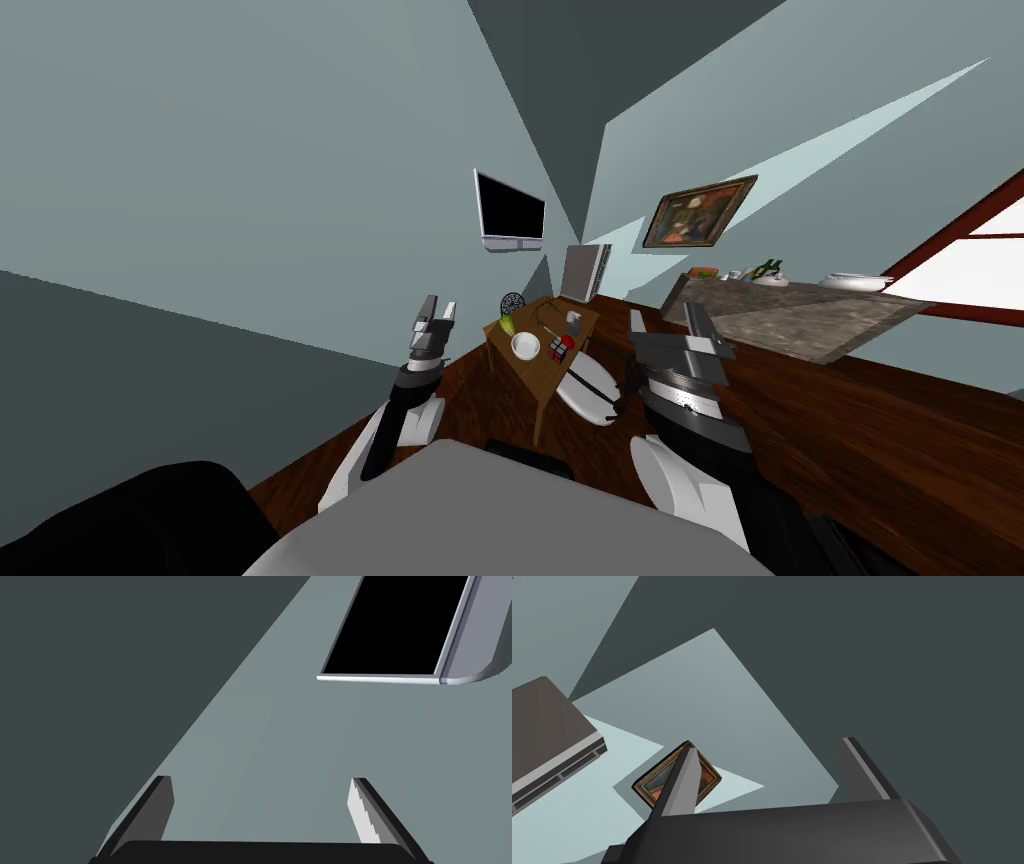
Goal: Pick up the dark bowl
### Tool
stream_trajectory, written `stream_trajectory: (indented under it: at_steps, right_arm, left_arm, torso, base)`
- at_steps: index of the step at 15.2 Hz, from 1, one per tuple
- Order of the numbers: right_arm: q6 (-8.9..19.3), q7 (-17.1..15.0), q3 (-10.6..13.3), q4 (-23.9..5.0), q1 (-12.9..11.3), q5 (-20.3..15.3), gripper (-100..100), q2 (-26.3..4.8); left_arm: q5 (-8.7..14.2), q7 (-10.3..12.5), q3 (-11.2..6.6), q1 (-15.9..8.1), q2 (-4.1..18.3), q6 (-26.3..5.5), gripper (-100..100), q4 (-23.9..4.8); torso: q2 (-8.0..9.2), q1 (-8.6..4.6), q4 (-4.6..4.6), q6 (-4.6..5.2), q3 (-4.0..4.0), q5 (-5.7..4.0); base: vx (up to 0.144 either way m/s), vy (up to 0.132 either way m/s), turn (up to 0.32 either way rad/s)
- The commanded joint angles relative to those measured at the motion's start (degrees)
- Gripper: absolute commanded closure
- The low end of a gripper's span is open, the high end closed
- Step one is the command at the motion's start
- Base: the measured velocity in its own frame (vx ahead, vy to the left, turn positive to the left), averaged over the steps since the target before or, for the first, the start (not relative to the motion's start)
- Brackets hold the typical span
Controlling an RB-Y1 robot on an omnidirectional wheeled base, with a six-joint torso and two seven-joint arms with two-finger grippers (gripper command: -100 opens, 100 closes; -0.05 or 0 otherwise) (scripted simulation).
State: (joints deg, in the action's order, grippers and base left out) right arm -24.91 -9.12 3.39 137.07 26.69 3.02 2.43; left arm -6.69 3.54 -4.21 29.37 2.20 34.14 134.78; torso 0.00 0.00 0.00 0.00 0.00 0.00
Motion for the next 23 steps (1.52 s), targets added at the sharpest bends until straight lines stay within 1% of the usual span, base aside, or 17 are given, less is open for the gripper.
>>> stream_trajectory:
  at_steps: [1,2,3,5,6,10,11,12,14,15,16,17,19,20,21,22,23]
  right_arm:
    - [0.00,0.00,0.00,0.00,0.00,0.00,0,0.00]
    - [0.00,0.00,0.00,0.00,-0.01,0.00,0,0.00]
    - [0.00,0.00,0.01,0.00,-0.01,0.00,0,0.00]
    - [0.00,0.00,0.00,0.00,-0.01,0.00,0,0.00]
    - [0.00,0.00,0.01,0.00,-0.01,0.00,0,0.00]
    - [0.00,0.00,0.01,0.00,-0.01,0.00,0,0.00]
    - [0.00,0.00,0.01,0.00,-0.01,0.00,0,0.00]
    - [0.00,0.00,0.01,0.00,-0.01,0.00,0,0.00]
    - [0.00,0.00,0.01,0.00,-0.01,0.00,0,0.00]
    - [0.00,0.00,0.00,0.00,0.00,0.00,0,0.00]
    - [0.00,0.00,0.01,0.00,-0.01,0.00,0,0.00]
    - [0.00,0.00,0.01,0.00,-0.01,0.00,0,0.00]
    - [0.00,0.00,0.01,0.00,-0.01,0.00,0,0.00]
    - [0.00,0.00,0.00,0.00,0.00,0.00,0,0.00]
    - [0.00,0.00,0.01,0.00,-0.01,0.00,0,0.00]
    - [0.00,0.00,0.01,0.00,-0.01,0.00,0,0.00]
    - [0.00,0.00,0.01,0.00,-0.01,0.00,0,0.00]
  left_arm:
    - [0.29,-0.08,-0.45,-0.37,2.17,-1.63,-100,-0.77]
    - [0.48,-0.12,-0.74,-0.61,3.08,-2.72,-100,-1.28]
    - [0.48,-0.12,-0.74,-0.61,3.08,-2.72,-100,-1.28]
    - [0.97,-0.24,-1.53,-1.27,4.78,-5.64,-100,-2.66]
    - [0.97,-0.24,-1.53,-1.27,4.78,-5.64,-100,-2.66]
    - [1.96,-0.45,-3.13,-2.62,7.03,-11.24,-100,-5.56]
    - [1.96,-0.45,-3.13,-2.62,7.03,-11.64,-100,-5.56]
    - [2.34,-0.52,-3.76,-3.16,7.69,-13.35,-100,-6.73]
    - [2.34,-0.52,-3.76,-3.16,7.69,-14.02,-100,-6.73]
    - [2.74,-0.60,-4.42,-3.74,8.31,-16.03,-100,-7.98]
    - [2.74,-0.60,-4.42,-3.74,8.31,-16.57,-100,-7.98]
    - [3.16,-0.67,-5.12,-4.35,8.89,-17.88,-100,-9.33]
    - [3.16,-0.67,-5.12,-4.35,8.89,-19.26,-100,-9.33]
    - [3.60,-0.75,-5.86,-4.99,9.42,-21.31,-100,-10.76]
    - [3.60,-0.75,-5.86,-4.99,9.42,-22.10,-100,-10.76]
    - [4.05,-0.82,-6.61,-5.67,9.92,-23.51,-100,-12.27]
    - [4.05,-0.82,-6.61,-5.67,9.92,-24.66,-100,-12.27]
  torso:
    - [0.00,0.00,0.00,0.00,0.00,0.00]
    - [0.01,-0.01,0.00,0.02,0.00,0.00]
    - [0.04,-0.04,0.00,0.02,0.02,-0.01]
    - [0.07,-0.06,0.01,0.02,0.04,-0.01]
    - [0.07,-0.09,0.01,0.03,0.04,-0.02]
    - [0.08,-0.13,0.01,0.02,0.04,-0.02]
    - [0.08,-0.14,0.02,0.03,0.05,-0.03]
    - [0.08,-0.13,0.02,0.02,0.05,-0.03]
    - [0.06,-0.14,0.01,0.02,0.03,-0.03]
    - [0.06,-0.12,0.01,0.00,0.03,-0.03]
    - [0.06,-0.13,0.01,0.02,0.03,-0.03]
    - [0.06,-0.14,0.01,0.02,0.03,-0.03]
    - [0.06,-0.17,0.01,0.02,0.03,-0.04]
    - [0.05,-0.14,0.01,0.00,0.03,-0.03]
    - [0.04,-0.15,0.01,0.03,0.02,-0.03]
    - [0.05,-0.15,0.01,0.02,0.03,-0.03]
    - [0.04,-0.16,0.01,0.04,0.02,-0.03]
  base:
    - [-0.007,-0.011,-0.094]
    - [-0.016,-0.022,-0.152]
    - [-0.019,-0.020,-0.088]
    - [-0.021,-0.024,-0.110]
    - [-0.019,-0.025,-0.103]
    - [-0.019,-0.034,-0.147]
    - [-0.020,-0.034,-0.116]
    - [-0.019,-0.037,-0.129]
    - [-0.013,-0.031,-0.078]
    - [-0.014,-0.035,-0.117]
    - [-0.013,-0.036,-0.123]
    - [-0.016,-0.044,-0.168]
    - [-0.011,-0.039,-0.094]
    - [-0.008,-0.038,-0.120]
    - [-0.010,-0.037,-0.134]
    - [-0.008,-0.047,-0.178]
    - [-0.010,-0.050,-0.161]
